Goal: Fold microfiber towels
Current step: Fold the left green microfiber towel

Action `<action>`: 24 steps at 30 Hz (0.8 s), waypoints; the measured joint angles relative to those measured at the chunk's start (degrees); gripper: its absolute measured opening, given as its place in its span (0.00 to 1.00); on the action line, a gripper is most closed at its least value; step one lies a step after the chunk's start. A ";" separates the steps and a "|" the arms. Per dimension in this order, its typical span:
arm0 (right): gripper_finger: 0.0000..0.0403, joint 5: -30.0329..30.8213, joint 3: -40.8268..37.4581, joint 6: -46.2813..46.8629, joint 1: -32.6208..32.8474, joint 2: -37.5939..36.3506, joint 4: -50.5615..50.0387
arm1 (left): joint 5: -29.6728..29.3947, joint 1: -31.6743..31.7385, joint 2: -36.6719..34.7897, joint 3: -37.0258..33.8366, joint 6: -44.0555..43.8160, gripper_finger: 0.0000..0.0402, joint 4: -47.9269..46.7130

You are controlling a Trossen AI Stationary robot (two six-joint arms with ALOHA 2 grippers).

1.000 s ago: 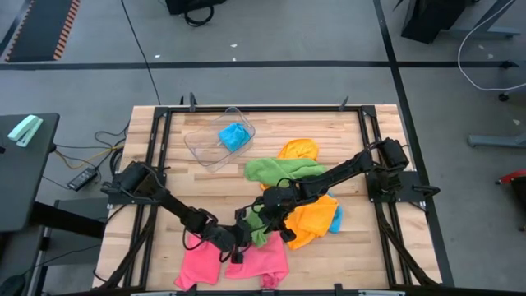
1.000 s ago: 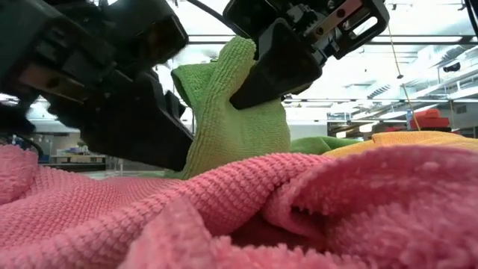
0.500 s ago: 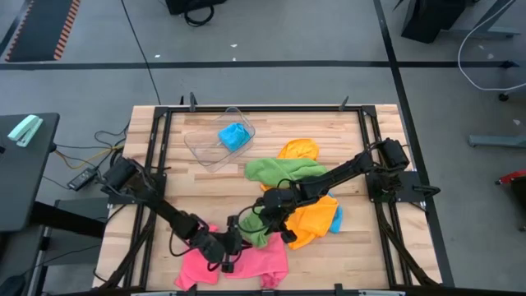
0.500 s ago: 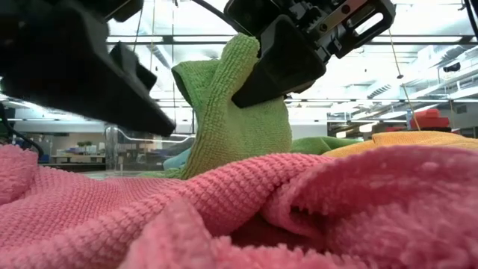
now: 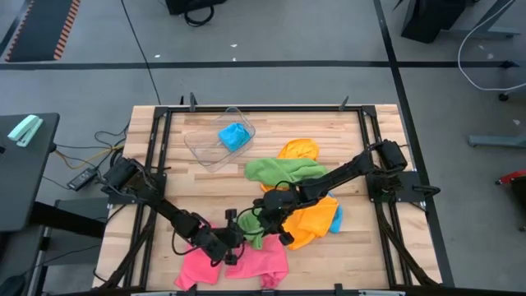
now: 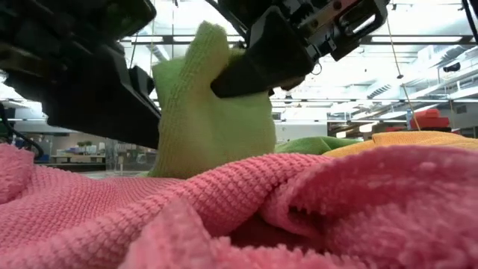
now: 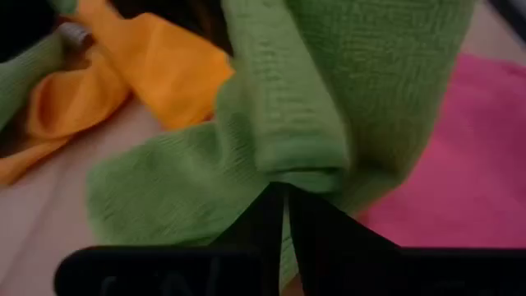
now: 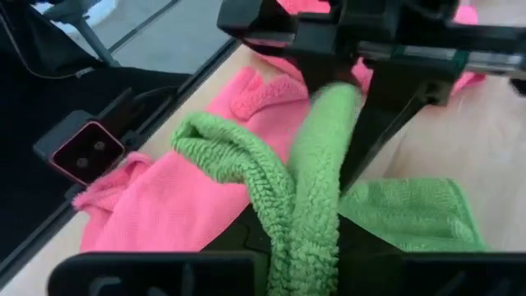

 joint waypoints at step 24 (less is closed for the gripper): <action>0.10 5.35 0.04 3.47 -3.81 3.86 5.52 | 0.60 -1.19 0.02 0.00 -8.83 0.03 -8.21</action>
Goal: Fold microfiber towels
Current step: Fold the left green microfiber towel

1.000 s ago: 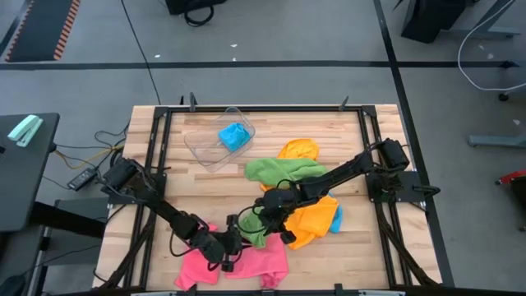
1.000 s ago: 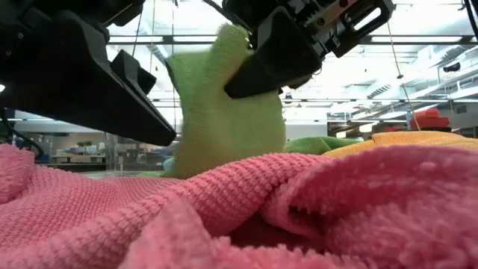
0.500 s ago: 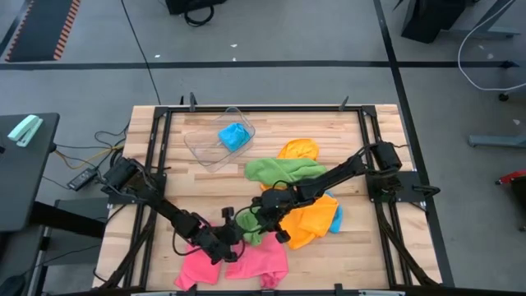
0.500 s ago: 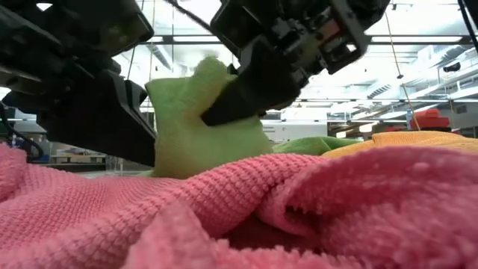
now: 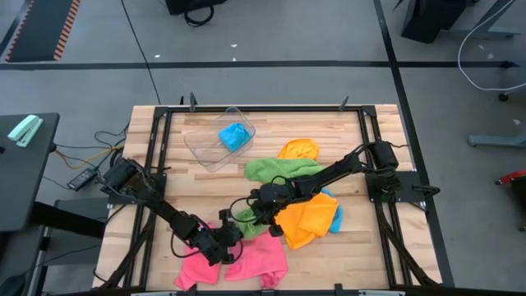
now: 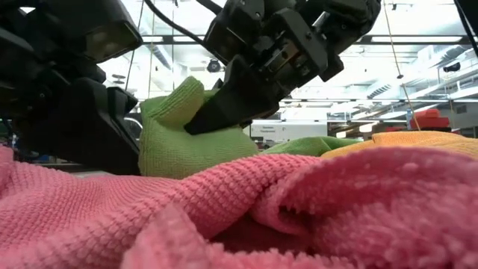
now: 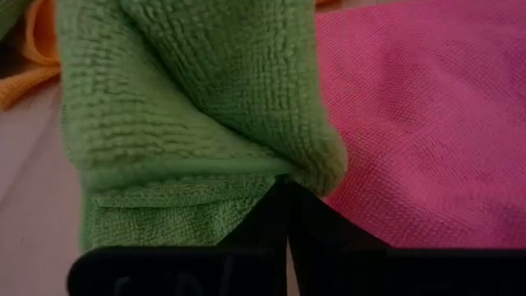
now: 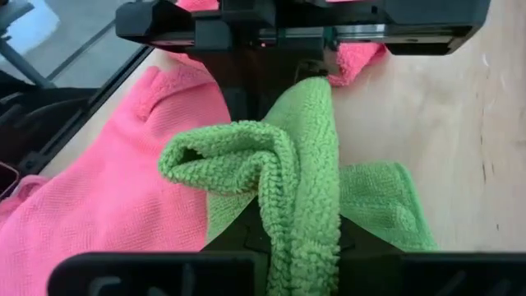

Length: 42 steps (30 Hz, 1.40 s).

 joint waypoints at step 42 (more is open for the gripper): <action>0.50 8.23 2.88 3.43 -0.44 2.45 -6.98 | 1.62 -0.12 0.00 0.00 -2.86 0.03 -1.10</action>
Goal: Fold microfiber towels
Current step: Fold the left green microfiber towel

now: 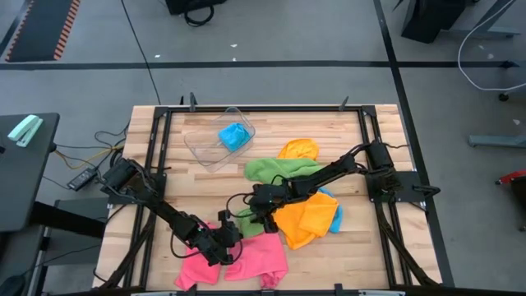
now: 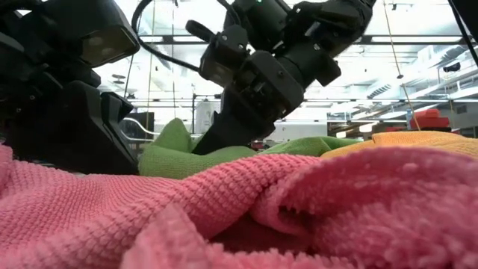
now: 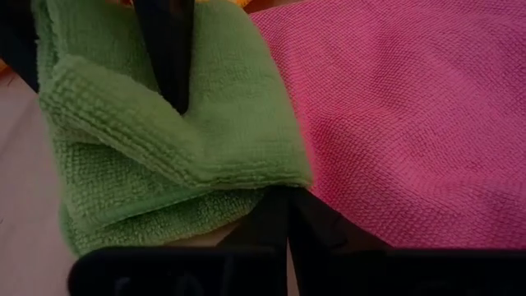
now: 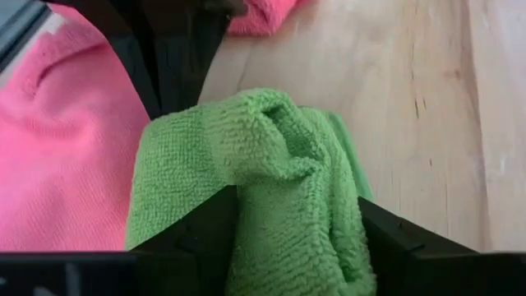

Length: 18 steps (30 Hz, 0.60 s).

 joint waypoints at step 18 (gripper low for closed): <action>0.50 1.46 5.73 -3.03 -1.57 -2.01 -12.96 | -0.02 -0.17 0.00 0.00 0.07 0.04 0.05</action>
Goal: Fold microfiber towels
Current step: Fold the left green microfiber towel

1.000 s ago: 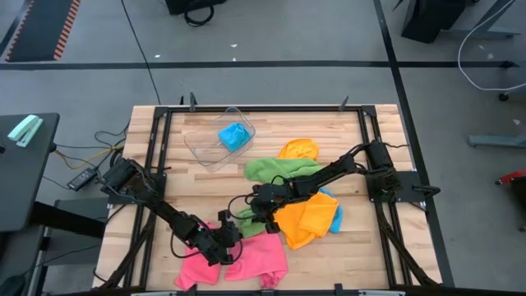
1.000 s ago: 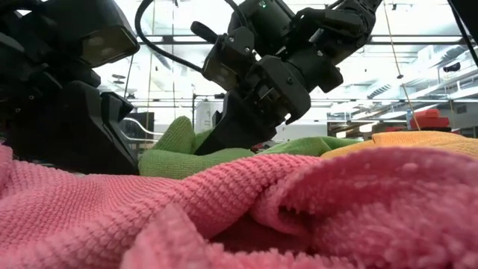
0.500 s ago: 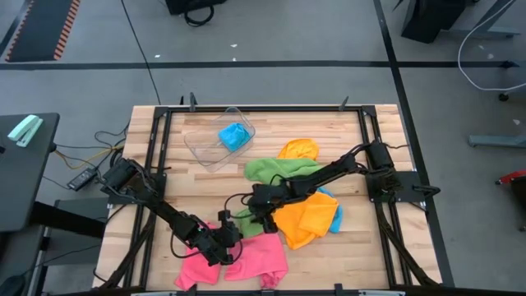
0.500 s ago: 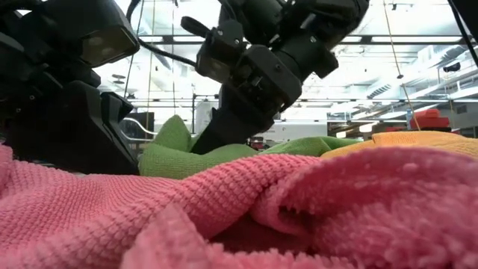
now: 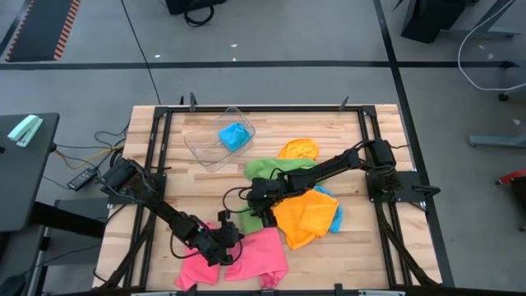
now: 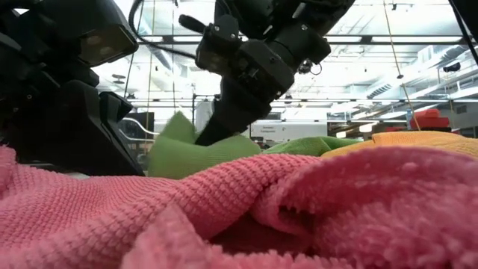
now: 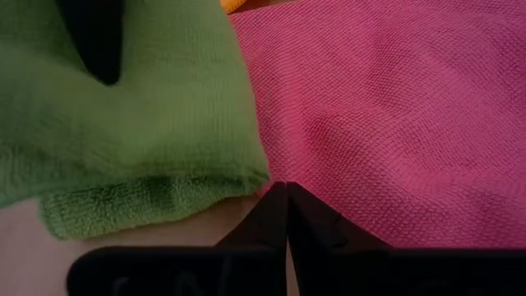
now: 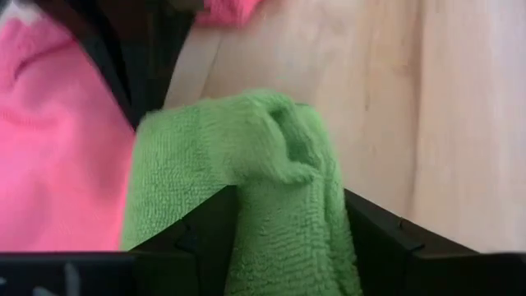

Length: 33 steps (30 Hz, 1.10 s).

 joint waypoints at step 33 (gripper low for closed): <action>0.57 0.83 -0.07 -1.79 1.01 2.38 0.42 | -4.38 2.55 -1.16 0.09 7.96 0.12 8.19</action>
